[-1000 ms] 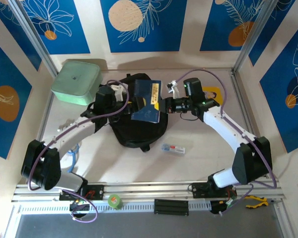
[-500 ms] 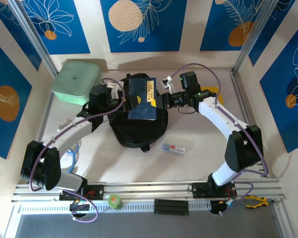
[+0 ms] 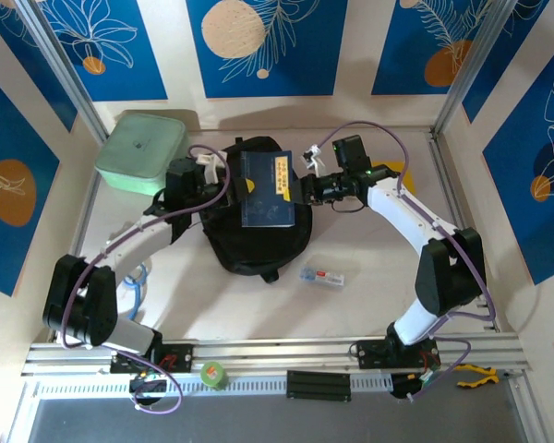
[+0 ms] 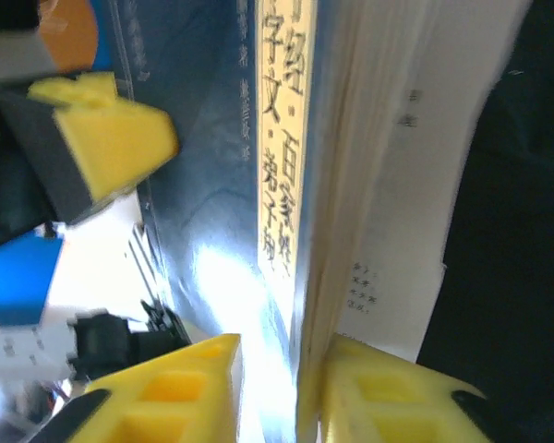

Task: Pack the student bag
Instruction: Pass the book.

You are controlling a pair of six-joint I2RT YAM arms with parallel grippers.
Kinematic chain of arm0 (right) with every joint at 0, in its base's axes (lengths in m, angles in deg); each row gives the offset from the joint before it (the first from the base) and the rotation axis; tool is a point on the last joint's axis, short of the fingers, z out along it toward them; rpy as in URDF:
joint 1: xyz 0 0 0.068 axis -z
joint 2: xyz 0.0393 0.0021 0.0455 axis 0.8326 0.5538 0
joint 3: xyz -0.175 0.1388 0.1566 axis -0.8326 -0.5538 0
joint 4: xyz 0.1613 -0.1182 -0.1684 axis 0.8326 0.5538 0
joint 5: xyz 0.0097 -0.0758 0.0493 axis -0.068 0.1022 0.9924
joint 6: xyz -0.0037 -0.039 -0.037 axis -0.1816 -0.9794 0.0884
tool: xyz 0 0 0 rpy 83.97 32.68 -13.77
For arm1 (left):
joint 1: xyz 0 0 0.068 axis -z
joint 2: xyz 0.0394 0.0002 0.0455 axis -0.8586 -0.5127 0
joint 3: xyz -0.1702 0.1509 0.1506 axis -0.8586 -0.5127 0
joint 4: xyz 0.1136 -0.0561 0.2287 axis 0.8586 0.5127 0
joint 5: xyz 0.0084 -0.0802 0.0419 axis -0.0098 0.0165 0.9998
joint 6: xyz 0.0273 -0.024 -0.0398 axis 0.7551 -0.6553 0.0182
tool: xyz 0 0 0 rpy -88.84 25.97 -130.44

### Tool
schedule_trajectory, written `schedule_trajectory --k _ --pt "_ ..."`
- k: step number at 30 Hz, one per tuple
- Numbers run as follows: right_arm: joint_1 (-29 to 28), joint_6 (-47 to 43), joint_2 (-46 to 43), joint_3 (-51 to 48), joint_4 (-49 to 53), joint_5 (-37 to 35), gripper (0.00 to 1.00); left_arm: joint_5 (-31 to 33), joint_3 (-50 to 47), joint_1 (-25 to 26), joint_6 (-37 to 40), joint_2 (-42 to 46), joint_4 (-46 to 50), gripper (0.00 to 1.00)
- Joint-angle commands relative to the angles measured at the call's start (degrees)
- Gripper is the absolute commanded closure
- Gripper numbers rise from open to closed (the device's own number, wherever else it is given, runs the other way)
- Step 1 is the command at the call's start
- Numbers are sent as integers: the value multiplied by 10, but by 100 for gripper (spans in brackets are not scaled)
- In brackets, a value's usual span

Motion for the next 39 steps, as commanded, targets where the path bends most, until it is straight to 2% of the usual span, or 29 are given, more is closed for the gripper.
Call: schedule_trajectory --k 1,5,8,12,14,18,24,35,39 --pt "1 116 -34 -29 -52 -46 42 55 -10 -10 -40 5 -34 100" --pt "-9 245 -90 -117 -164 -79 23 105 -26 -9 -96 15 -72 100" --pt "-20 333 -122 -171 -215 -124 12 133 -35 -3 -135 15 -126 100" --pt "-51 433 -126 -193 -242 -163 7 181 -30 6 -213 2 -174 100" --pt "-73 494 -121 -224 -316 -175 5 195 -26 8 -244 -1 -184 100" --pt "-105 598 -89 -257 -449 -188 5 243 -35 22 -284 -1 -212 100" --pt "-125 652 -47 -263 -565 -225 5 288 -46 33 -318 14 -218 100" --pt "-116 701 1 -224 -599 -234 12 304 -47 48 -354 25 -231 100" --pt "-128 706 21 -206 -631 -270 15 369 -63 66 -356 49 -205 100"
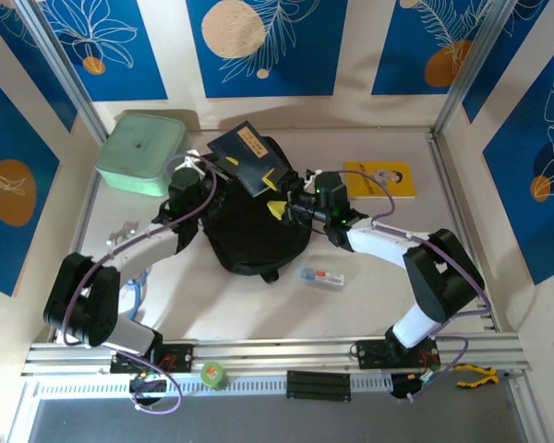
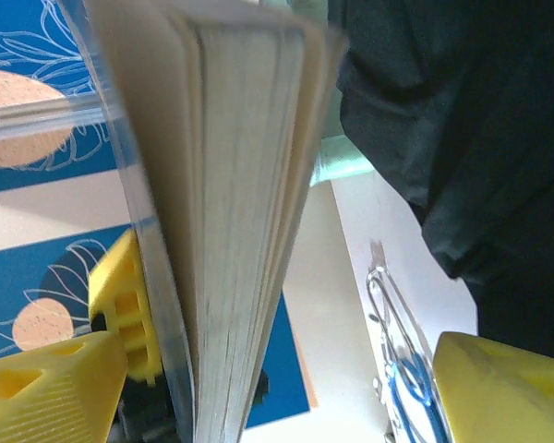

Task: Pack the student bag
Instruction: Pass the book, then open the student bag at the center of the table.

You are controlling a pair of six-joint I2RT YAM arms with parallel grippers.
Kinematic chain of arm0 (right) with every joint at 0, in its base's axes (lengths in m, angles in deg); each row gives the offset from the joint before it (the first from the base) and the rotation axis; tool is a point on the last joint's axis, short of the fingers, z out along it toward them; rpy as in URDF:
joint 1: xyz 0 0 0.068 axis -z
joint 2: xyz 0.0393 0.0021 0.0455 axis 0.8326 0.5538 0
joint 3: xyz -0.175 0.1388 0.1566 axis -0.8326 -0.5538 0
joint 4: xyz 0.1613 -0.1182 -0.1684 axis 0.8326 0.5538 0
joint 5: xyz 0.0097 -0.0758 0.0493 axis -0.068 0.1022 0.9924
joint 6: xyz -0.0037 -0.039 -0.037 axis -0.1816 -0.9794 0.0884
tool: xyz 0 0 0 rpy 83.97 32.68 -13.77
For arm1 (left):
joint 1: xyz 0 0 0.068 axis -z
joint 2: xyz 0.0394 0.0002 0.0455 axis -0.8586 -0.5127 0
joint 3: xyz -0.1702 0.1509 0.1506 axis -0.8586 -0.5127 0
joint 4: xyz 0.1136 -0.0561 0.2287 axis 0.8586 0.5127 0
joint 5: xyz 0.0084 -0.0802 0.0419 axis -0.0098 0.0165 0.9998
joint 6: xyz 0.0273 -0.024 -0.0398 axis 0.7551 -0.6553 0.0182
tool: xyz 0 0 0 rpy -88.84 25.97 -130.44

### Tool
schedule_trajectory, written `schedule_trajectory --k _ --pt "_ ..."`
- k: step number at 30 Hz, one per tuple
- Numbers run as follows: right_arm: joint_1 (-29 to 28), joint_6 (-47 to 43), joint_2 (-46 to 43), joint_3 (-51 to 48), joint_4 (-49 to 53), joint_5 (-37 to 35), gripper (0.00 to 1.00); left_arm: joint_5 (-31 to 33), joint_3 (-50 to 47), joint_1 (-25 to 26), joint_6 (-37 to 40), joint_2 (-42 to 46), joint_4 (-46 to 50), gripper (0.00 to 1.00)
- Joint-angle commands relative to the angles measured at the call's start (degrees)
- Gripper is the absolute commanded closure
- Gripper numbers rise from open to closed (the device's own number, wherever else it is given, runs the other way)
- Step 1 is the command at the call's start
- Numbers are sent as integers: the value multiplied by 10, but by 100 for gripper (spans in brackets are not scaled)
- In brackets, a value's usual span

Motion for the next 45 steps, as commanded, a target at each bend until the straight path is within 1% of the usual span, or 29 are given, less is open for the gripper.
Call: schedule_trajectory --k 1,3,5,7,9,13,15,16,17,18,21,23,25,26,28,30,32,35,37,40,43,45 --pt "-11 14 15 29 -47 -40 16 66 -9 16 -9 40 -13 100" --pt "-13 18 22 38 -49 -45 19 76 -12 17 -9 48 -5 100" --pt "-13 21 29 39 -66 -52 26 74 -9 18 -6 49 1 100" --pt "-9 30 35 42 -75 -50 35 71 -6 20 -7 47 1 100" --pt "-1 33 41 46 -87 -36 48 68 -7 20 -12 44 -3 100" --pt "2 25 43 53 -94 -19 63 68 -4 21 -12 39 2 100" --pt "4 13 39 53 -92 -13 75 69 3 21 -5 39 20 100" --pt "5 8 35 51 -89 -13 78 71 8 21 -1 42 42 100" --pt "7 -2 30 47 -88 -15 83 76 16 21 7 45 74 96" --pt "9 -17 21 40 -84 -21 85 84 29 21 15 45 103 88" --pt "15 -64 -13 21 -51 -42 88 89 54 21 53 45 151 66" --pt "25 -109 -44 13 -11 -42 90 85 72 22 100 47 200 54" --pt "39 -157 -78 6 26 -34 91 56 95 23 163 38 263 50" --pt "47 -178 -99 -4 42 -31 91 39 115 23 194 32 326 48" --pt "57 -220 -144 -36 59 -45 92 33 135 27 261 29 409 44" --pt "68 -250 -190 -58 101 -65 92 25 132 28 317 33 457 39" --pt "91 -275 -226 -72 142 -65 92 10 130 29 376 37 506 33" --pt "121 -309 -266 -82 190 -66 92 -18 134 34 458 39 569 27" --pt "138 -328 -281 -80 221 -64 92 -32 142 48 516 39 612 23" --pt "165 -335 -294 -83 241 -56 92 -15 172 80 608 29 691 23" --pt "187 -326 -302 -95 248 -52 92 43 217 128 711 1 791 22" --pt "199 -320 -308 -102 254 -52 92 81 244 160 758 -24 845 19"
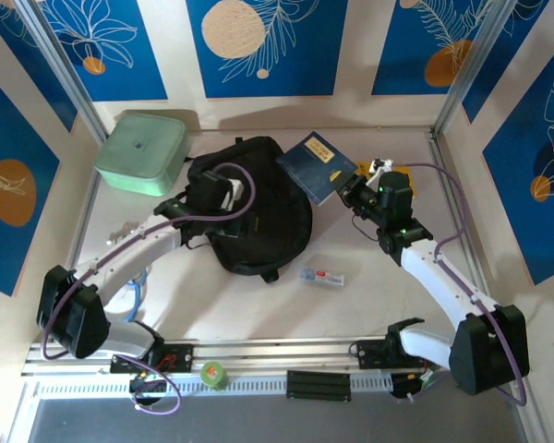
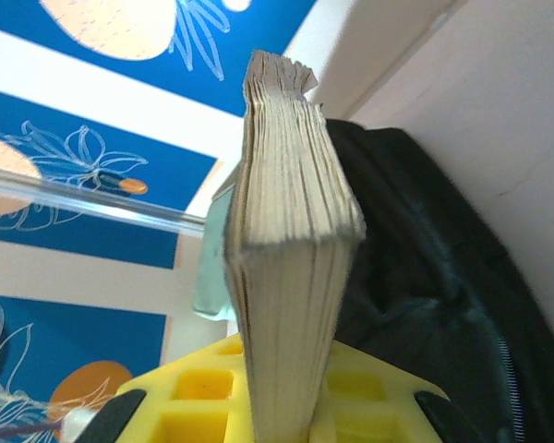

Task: Pack the student bag
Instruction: Open the student bag at the center of the table.

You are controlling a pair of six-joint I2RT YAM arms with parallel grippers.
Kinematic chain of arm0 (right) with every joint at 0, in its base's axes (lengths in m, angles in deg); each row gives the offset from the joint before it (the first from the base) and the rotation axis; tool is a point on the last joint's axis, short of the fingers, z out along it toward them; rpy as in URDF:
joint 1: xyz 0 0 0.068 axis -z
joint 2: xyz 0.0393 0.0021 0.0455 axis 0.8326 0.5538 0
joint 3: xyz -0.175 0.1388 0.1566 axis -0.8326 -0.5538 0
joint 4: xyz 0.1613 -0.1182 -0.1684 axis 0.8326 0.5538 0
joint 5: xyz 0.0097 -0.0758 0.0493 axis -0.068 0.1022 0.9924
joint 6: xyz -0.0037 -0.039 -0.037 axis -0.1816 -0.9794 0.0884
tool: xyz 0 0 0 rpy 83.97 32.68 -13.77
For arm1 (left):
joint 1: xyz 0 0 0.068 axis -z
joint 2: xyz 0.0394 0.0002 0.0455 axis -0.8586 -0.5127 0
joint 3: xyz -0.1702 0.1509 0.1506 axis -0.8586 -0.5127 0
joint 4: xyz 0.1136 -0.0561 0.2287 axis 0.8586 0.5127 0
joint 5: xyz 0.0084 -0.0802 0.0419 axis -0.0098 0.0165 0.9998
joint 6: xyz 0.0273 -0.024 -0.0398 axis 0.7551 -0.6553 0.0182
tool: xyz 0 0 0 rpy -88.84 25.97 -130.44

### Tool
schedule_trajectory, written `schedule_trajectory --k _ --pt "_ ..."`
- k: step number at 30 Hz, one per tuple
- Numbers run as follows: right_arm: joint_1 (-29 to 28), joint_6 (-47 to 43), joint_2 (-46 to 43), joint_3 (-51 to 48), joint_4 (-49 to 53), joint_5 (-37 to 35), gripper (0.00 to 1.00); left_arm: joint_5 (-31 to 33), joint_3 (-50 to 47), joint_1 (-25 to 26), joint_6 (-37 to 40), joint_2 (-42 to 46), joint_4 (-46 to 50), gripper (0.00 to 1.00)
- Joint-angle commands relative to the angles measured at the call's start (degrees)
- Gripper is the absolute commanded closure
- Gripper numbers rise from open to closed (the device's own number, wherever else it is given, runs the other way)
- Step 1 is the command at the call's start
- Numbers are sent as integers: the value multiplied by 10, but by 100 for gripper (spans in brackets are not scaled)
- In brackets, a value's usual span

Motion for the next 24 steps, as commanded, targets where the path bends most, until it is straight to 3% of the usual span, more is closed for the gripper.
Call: schedule_trajectory --k 1,7,13,24 --pt "15 -12 -23 -13 9 0 92 58 51 46 151 -39 150 19" --pt "28 -9 -35 -18 28 -1 92 45 83 108 228 -92 186 17" --pt "32 6 -50 -32 23 -19 92 38 109 133 300 -138 207 34" --pt "33 12 -49 -34 26 -18 92 52 183 136 371 -226 248 52"
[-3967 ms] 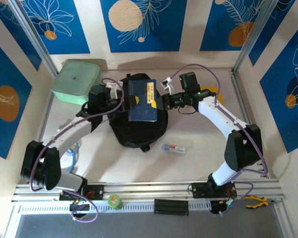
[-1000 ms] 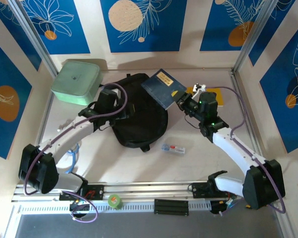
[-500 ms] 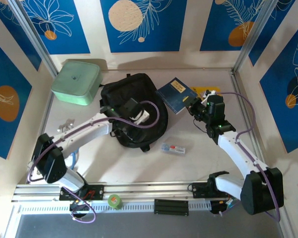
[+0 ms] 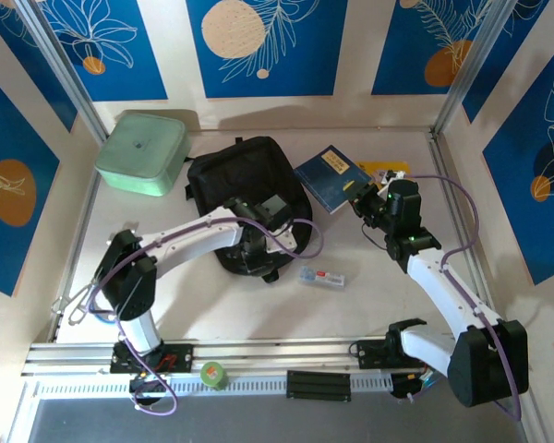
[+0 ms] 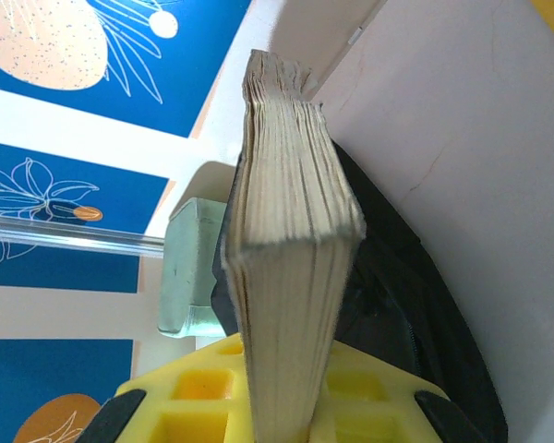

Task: Pack the student bag
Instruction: Open the student bag at the center of the table.

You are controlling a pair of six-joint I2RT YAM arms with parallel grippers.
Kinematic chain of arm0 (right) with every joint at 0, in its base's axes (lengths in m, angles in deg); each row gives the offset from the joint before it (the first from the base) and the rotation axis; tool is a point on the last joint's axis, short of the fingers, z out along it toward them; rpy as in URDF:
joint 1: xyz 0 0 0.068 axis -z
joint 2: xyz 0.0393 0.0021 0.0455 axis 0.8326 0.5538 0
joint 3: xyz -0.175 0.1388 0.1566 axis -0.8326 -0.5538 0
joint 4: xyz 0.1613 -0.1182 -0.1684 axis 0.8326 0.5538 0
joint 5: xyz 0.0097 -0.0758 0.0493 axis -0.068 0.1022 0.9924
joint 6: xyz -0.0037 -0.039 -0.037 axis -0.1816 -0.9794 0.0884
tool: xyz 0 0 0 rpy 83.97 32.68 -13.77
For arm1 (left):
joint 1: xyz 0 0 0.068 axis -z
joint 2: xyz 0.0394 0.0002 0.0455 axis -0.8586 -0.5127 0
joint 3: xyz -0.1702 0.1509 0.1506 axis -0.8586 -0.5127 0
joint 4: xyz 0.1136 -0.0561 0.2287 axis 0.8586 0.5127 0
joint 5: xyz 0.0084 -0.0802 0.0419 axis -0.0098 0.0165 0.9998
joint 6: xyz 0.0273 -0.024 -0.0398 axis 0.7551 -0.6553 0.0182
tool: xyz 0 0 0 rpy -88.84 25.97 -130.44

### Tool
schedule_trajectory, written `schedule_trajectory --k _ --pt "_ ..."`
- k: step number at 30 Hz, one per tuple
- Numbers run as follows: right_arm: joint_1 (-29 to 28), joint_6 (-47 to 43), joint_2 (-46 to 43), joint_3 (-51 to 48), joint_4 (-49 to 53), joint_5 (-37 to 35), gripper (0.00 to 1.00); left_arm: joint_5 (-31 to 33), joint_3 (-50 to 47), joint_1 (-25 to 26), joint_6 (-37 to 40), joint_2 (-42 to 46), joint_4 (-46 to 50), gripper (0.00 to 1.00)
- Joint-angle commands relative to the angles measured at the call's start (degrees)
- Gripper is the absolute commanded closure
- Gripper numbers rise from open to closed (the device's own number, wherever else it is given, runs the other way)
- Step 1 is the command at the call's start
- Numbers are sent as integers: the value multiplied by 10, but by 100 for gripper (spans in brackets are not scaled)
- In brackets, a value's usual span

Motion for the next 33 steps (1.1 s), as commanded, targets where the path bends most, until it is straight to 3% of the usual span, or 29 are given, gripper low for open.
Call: schedule_trajectory --k 1,12,25,33 --pt "2 5 -14 -5 -16 -8 92 23 36 5 38 -23 32 54" --pt "11 4 -18 -6 -11 -6 92 68 55 15 51 -72 45 60" --pt "33 -2 -47 -12 21 -15 92 121 73 17 44 -34 33 99" --pt "74 -5 -86 -23 69 -15 92 163 49 -8 13 42 -31 100"
